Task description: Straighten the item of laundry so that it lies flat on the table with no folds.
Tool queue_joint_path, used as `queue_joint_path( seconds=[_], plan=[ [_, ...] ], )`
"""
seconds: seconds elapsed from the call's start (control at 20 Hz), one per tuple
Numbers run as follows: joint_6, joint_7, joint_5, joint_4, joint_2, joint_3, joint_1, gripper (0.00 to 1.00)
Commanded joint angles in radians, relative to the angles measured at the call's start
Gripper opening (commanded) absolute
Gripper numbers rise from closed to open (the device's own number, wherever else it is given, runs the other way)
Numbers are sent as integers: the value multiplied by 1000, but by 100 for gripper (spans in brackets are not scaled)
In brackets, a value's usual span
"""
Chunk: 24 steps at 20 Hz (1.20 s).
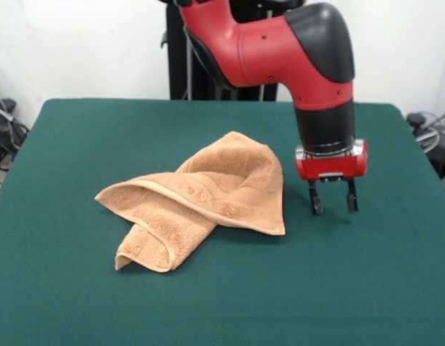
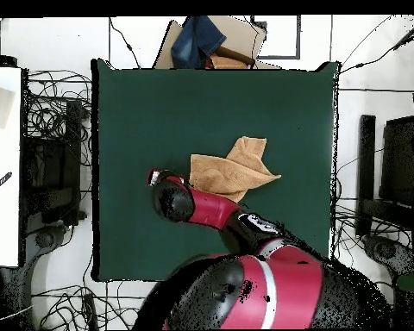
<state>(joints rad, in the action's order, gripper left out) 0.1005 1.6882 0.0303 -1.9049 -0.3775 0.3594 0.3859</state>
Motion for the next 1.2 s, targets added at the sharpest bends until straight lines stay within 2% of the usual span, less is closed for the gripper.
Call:
queue_joint_path(
  seconds=[0.05,0.35,0.5,0.7,0.8,1.2],
  plan=[
    [11,170,-36,39,61,166,58,100],
    [26,174,-61,12,58,209,114,100],
    [0,177,-52,-7,20,210,122,100],
    [-43,191,-10,-26,-58,156,79,100],
    [-60,199,17,-35,-132,86,22,100],
    [-132,187,42,-37,-231,-7,-29,100]
  ],
)
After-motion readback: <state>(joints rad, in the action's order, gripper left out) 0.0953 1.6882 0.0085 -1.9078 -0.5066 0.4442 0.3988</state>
